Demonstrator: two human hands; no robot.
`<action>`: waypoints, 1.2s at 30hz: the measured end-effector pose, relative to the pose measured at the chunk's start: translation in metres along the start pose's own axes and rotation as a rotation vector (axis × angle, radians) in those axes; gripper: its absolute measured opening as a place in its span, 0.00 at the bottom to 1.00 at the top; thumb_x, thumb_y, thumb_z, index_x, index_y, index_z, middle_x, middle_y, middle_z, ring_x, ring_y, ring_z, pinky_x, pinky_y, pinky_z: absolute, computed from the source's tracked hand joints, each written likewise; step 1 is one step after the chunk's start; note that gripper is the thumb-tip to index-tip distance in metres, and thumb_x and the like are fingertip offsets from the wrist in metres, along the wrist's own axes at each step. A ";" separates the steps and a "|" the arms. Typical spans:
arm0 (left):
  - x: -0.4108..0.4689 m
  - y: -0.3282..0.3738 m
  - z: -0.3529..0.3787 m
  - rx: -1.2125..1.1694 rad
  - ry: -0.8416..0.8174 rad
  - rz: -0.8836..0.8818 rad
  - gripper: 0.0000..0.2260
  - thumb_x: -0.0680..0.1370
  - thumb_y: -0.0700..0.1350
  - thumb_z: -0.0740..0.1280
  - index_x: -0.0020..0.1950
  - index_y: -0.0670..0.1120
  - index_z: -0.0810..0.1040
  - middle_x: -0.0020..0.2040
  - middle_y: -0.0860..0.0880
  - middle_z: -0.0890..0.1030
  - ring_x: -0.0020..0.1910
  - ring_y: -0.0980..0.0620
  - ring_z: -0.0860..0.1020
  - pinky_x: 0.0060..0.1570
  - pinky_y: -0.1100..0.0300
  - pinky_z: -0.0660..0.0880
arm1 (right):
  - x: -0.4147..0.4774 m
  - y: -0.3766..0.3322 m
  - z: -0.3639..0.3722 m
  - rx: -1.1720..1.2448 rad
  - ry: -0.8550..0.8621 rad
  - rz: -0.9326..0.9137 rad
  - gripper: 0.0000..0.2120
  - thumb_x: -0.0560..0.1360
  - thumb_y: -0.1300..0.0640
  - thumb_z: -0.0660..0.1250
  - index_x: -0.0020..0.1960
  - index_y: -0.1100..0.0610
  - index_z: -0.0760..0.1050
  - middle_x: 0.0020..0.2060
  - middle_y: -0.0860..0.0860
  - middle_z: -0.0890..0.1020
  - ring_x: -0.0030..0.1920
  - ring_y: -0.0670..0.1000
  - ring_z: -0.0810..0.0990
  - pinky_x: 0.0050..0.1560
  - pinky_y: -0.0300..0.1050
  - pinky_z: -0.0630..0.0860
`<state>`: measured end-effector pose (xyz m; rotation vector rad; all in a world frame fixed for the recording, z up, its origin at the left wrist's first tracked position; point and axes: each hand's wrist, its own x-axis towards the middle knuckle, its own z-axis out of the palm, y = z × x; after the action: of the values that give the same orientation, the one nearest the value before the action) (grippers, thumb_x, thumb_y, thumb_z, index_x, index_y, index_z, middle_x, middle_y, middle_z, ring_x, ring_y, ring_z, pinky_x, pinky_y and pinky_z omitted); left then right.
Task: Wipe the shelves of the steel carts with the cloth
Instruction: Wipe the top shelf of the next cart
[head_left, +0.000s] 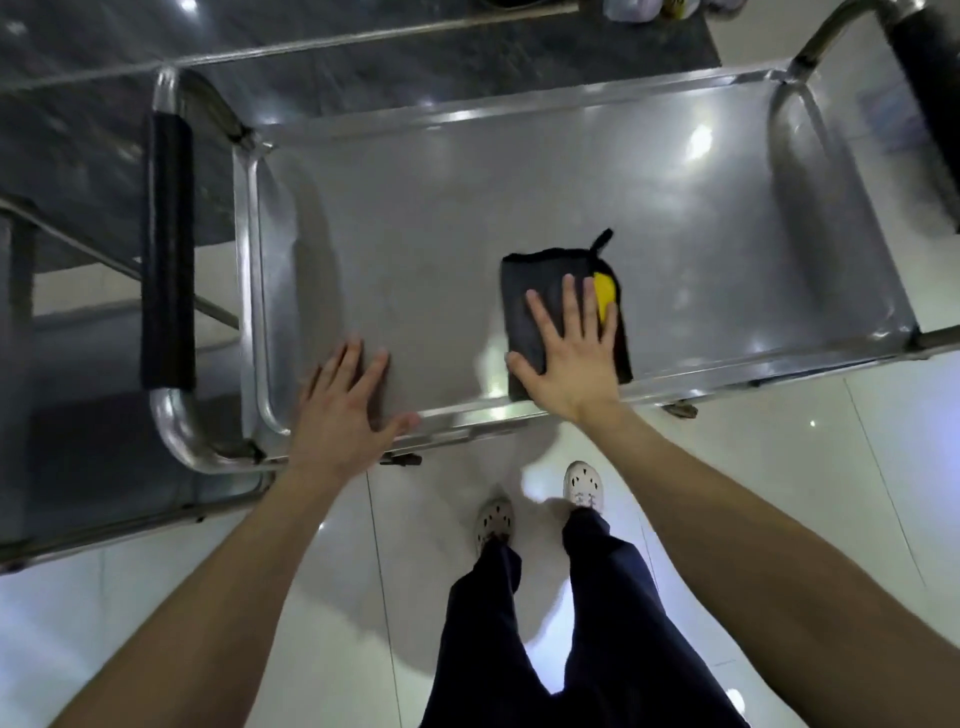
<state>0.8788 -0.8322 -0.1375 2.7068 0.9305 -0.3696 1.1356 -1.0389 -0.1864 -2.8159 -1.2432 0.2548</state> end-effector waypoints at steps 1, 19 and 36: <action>-0.002 -0.001 0.002 0.005 -0.002 0.000 0.47 0.76 0.82 0.55 0.89 0.59 0.49 0.90 0.50 0.45 0.88 0.48 0.46 0.86 0.42 0.48 | -0.010 -0.023 0.006 0.010 0.017 -0.119 0.43 0.80 0.25 0.52 0.88 0.44 0.50 0.87 0.61 0.45 0.86 0.65 0.38 0.81 0.76 0.45; -0.014 0.033 -0.001 0.162 0.285 0.382 0.15 0.80 0.45 0.68 0.66 0.48 0.84 0.80 0.43 0.73 0.81 0.40 0.68 0.82 0.41 0.60 | -0.099 -0.058 0.012 -0.011 0.098 -0.457 0.35 0.77 0.52 0.73 0.81 0.58 0.67 0.79 0.57 0.71 0.83 0.60 0.62 0.83 0.69 0.53; -0.165 0.064 0.009 -0.492 0.026 -0.116 0.21 0.83 0.63 0.69 0.44 0.47 0.84 0.39 0.48 0.85 0.42 0.45 0.84 0.47 0.47 0.80 | -0.241 -0.055 0.008 1.747 -0.573 0.303 0.20 0.79 0.38 0.71 0.64 0.49 0.85 0.60 0.52 0.88 0.63 0.58 0.86 0.59 0.52 0.84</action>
<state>0.7912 -0.9769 -0.0836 2.2220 1.0310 -0.1053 0.9344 -1.1793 -0.1570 -1.2931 -0.1528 1.3501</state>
